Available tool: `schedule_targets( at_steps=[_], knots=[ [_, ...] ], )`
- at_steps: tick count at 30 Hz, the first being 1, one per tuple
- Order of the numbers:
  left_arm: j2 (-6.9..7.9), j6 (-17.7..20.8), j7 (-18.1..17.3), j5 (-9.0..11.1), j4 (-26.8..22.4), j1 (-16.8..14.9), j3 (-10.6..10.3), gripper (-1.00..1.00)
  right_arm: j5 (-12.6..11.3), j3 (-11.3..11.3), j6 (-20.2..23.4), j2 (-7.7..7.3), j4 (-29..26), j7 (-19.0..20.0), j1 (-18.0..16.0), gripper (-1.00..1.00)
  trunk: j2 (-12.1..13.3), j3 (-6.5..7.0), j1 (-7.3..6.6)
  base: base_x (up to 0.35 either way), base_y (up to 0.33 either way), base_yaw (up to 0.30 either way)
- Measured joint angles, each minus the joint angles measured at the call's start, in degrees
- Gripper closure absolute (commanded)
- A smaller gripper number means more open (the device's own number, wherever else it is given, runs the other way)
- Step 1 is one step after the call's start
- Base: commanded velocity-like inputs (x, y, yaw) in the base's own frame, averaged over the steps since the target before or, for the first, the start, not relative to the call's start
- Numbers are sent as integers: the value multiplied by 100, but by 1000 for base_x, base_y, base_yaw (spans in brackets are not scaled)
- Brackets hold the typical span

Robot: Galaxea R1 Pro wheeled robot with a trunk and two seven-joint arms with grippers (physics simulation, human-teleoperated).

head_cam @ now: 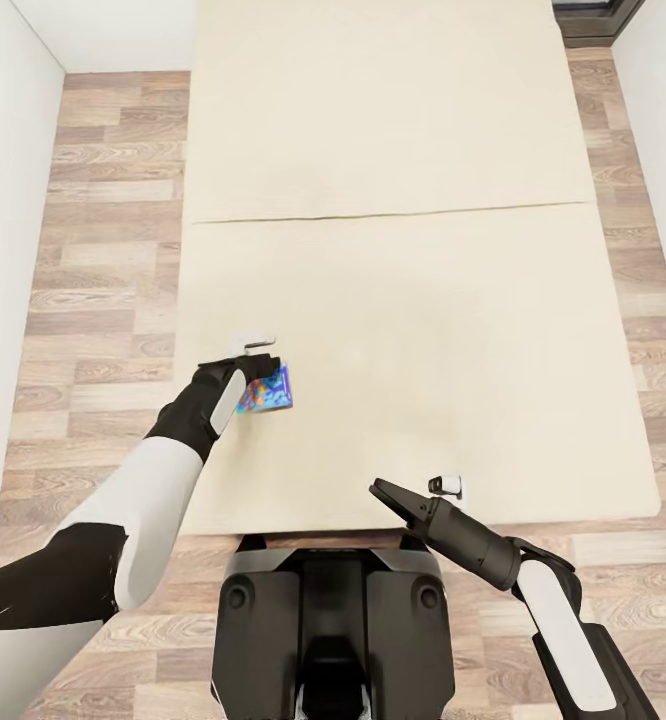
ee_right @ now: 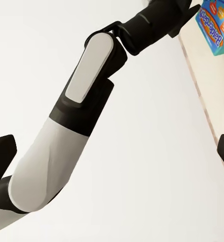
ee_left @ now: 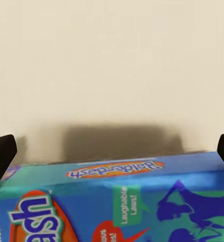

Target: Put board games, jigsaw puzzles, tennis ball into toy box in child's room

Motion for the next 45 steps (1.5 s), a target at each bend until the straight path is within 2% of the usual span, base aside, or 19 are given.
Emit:
schedule_targets(
  at_steps=[13, 34, 45],
  knots=[
    [1, -35, 4, -19, 31, -1, -2, -100, -3, 1, -112, 0, 0, 5, 0, -100, -1, -106, -1, 0, 0, 0],
    [1, -191, 6, -8, 34, 0, -15, -100, -5, 1, -194, 0, 5, 4, 0, -100, 0, -115, 0, -2, 0, 0],
    [1, -202, 2, -9, 34, 0, -31, -100, -6, 1, -194, 0, 6, 5, 0, -100, 0, -115, 1, -103, 0, 0]
  ],
)
